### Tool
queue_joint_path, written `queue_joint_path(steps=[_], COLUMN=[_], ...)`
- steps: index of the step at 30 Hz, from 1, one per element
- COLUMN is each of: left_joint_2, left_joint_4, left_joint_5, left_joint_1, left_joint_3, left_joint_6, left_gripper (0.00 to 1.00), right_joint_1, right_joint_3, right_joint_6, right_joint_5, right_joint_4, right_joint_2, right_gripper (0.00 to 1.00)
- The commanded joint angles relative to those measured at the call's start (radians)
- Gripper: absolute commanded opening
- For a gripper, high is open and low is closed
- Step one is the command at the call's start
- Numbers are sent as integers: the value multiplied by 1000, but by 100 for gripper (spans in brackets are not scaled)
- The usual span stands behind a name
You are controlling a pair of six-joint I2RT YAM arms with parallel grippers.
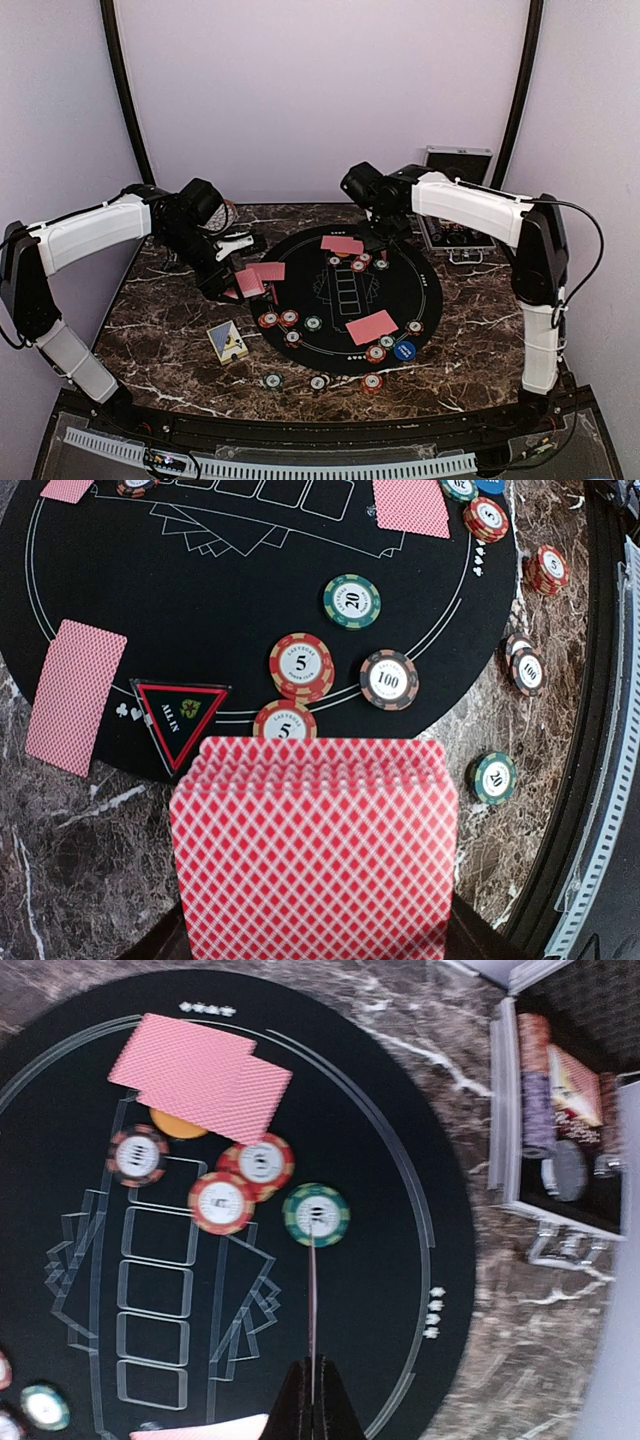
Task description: Distribute texas hold em gaming equipment
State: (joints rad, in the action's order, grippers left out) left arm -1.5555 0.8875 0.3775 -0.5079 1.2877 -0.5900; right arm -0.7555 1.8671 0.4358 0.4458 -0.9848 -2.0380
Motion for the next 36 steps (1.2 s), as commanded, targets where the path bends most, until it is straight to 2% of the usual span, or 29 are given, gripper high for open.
queue_joint_path(steps=[1,6,15,19,24,30,33,36], left_joint_2=[39,45,51,48,42,44,46,47], left_joint_4=[2,4,5,9,14,19,21,22], left_joint_5=[19,18,12,14,18,18,17,16], left_joint_1=[6,5,5,5,5,5,5,5], left_joint_3=[2,2,1,11,21,19,19,19], left_joint_6=[-1,-1,-3,-5,-4,-6,-7,-8], left_gripper=[0,0,0,0,0,0,0,0], right_joint_1=[-62,-103,-129,-135,-133,-115,-90,-47], right_joint_3=[90,173,234,242,254,269,251,150], right_joint_6=[-17,-7,14,23,37,60,81,107], right_joint_5=[268,268,71,-9,-130,-256,-353,-432], right_joint_4=[-155,-196,-132,-84,-28,54,112,203], right_joint_2=[-113,-229,-320,-338,-362,-369,-337,-250], right_gripper=[0,0,1,9,27,37,41,48])
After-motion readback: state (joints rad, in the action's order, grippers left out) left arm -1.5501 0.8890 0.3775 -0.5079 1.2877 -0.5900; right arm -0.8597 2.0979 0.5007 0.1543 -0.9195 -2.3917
